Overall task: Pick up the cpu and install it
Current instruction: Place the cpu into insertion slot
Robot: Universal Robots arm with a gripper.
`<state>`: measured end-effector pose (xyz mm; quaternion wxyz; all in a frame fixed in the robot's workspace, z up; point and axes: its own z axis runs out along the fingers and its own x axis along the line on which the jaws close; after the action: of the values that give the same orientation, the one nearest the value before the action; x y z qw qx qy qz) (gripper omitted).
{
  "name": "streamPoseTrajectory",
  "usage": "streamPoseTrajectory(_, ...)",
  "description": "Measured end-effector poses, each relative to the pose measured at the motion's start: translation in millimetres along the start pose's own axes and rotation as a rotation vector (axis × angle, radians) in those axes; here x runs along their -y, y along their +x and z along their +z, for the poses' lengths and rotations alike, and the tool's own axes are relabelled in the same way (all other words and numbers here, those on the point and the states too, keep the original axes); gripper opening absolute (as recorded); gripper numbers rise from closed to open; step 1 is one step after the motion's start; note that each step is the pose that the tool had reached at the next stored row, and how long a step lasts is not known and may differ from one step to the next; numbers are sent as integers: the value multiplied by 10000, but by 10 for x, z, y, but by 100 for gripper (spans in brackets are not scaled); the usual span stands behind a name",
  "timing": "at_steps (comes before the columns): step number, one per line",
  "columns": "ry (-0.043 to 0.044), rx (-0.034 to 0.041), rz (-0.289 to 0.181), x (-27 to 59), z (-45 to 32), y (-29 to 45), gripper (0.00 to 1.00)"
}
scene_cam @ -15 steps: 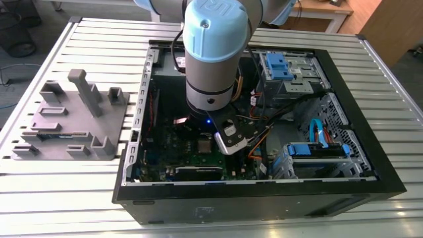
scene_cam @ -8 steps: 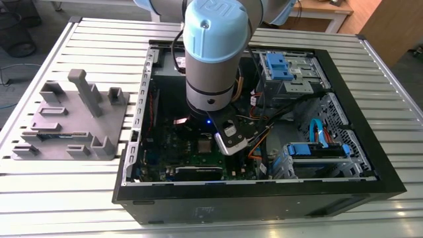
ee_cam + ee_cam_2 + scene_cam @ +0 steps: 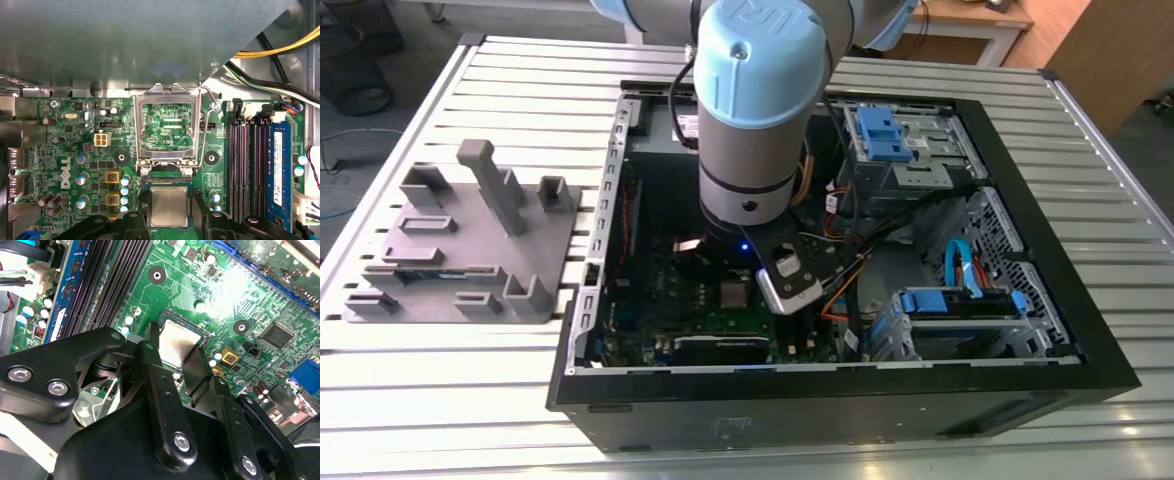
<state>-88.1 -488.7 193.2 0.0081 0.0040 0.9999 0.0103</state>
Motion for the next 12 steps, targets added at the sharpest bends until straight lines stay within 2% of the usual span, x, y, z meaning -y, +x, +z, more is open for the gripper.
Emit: streamPoseTrajectory(12, -7, 7, -1, 16, 1, 6, 46)
